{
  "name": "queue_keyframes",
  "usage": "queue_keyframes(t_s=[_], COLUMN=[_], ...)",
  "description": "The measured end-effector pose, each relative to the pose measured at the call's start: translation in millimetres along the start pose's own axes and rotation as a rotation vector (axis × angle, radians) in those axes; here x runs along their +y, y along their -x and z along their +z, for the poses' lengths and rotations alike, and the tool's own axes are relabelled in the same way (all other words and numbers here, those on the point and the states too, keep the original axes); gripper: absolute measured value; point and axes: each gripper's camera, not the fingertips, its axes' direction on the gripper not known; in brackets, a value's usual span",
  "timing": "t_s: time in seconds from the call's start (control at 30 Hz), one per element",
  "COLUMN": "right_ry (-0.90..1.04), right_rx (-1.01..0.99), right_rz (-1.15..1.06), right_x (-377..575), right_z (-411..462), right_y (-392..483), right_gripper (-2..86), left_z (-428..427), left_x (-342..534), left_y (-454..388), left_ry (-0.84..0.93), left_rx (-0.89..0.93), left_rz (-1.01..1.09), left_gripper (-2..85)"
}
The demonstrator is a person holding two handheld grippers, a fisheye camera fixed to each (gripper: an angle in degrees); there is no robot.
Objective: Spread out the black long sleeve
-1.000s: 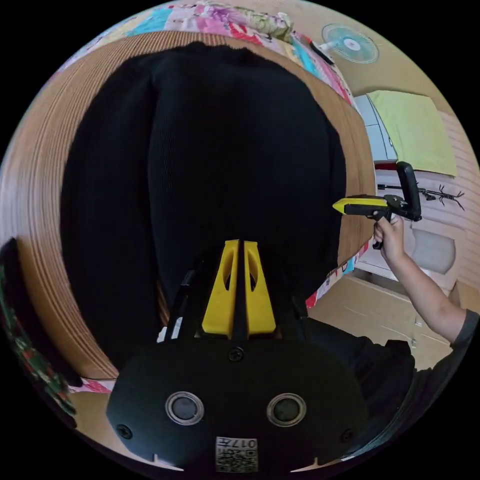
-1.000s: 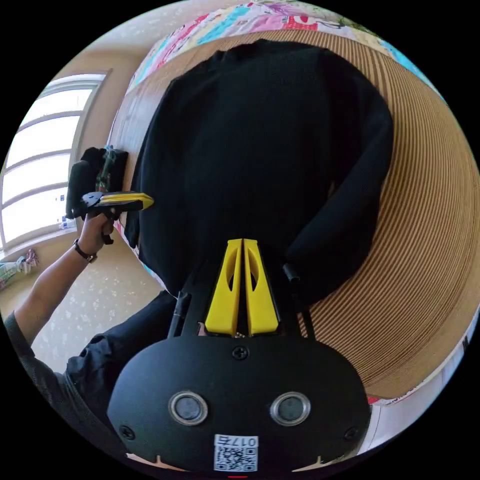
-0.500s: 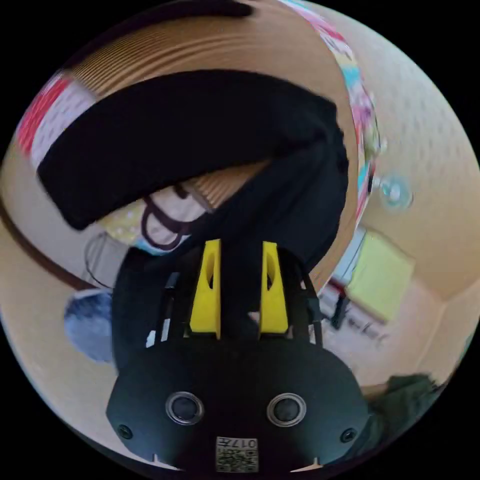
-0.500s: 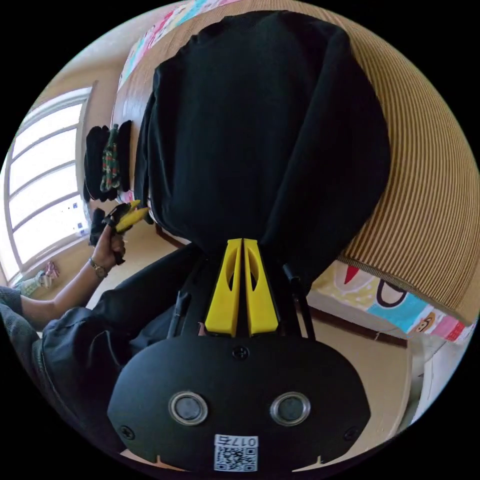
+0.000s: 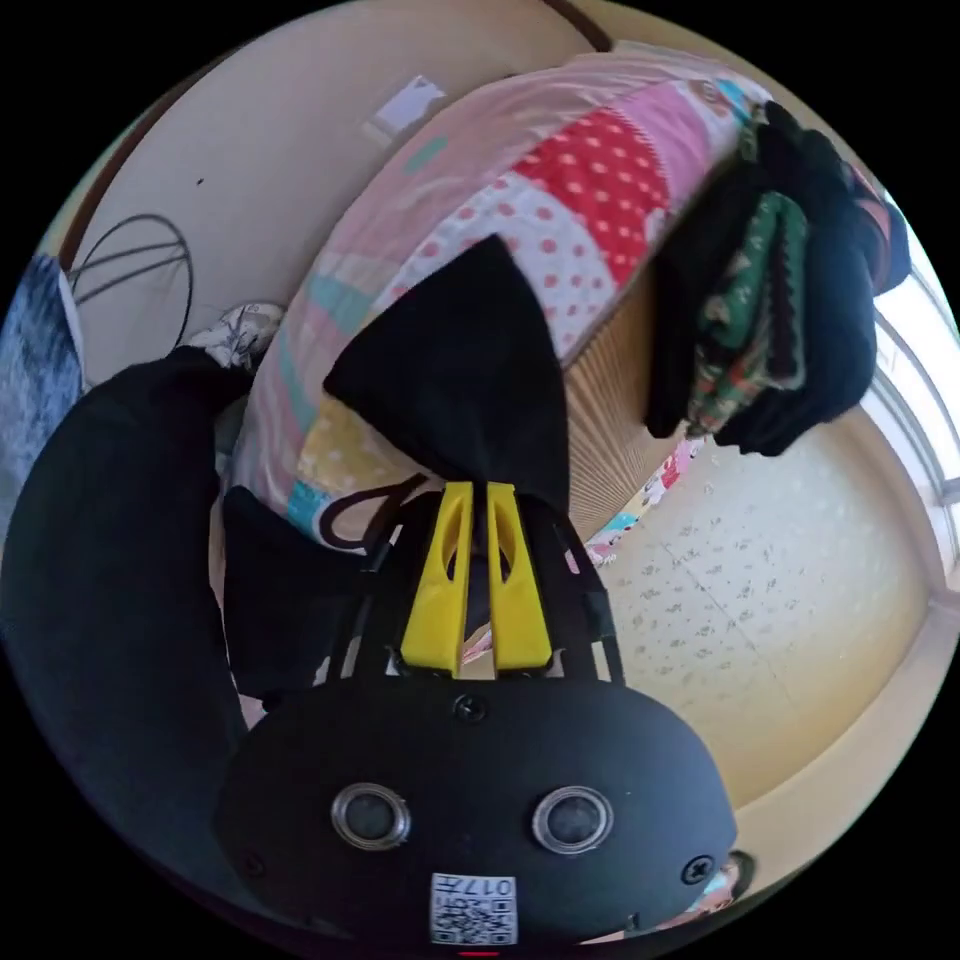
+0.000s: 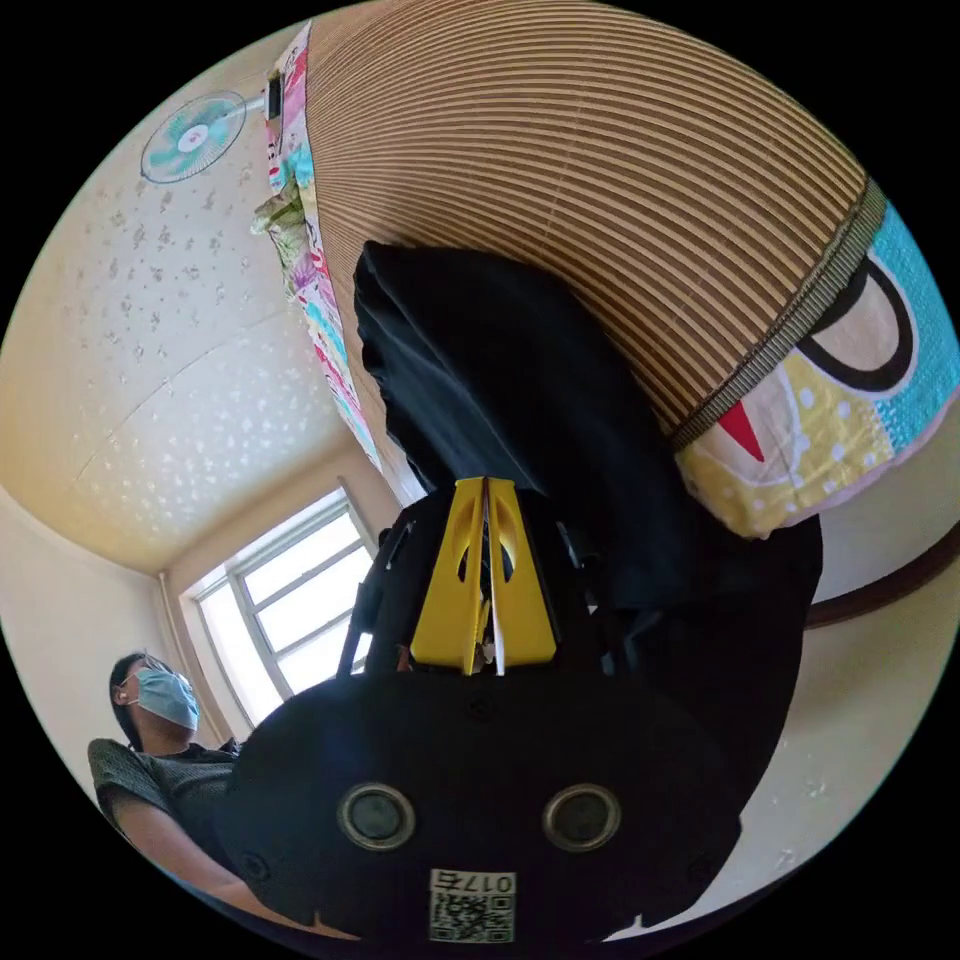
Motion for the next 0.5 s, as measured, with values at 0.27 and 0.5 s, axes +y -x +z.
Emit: queue_keyframes(t_s=[0.27,0.5], right_ry=[-0.043,-0.062], right_rx=[-0.194,-0.208], right_rz=[0.044,-0.009], right_x=[8.3,5.4], right_z=[3.9,1.1], right_y=[-72.3,-105.1], right_gripper=[0.2,0.2], left_z=[35.2,230.1], left_x=[174.9,335.7], left_y=[-267.6,-247.5], left_ry=[-0.071,0.384], left_rx=[-0.152,-0.198], left_rz=[1.314,1.839], left_gripper=[2.8,5.7])
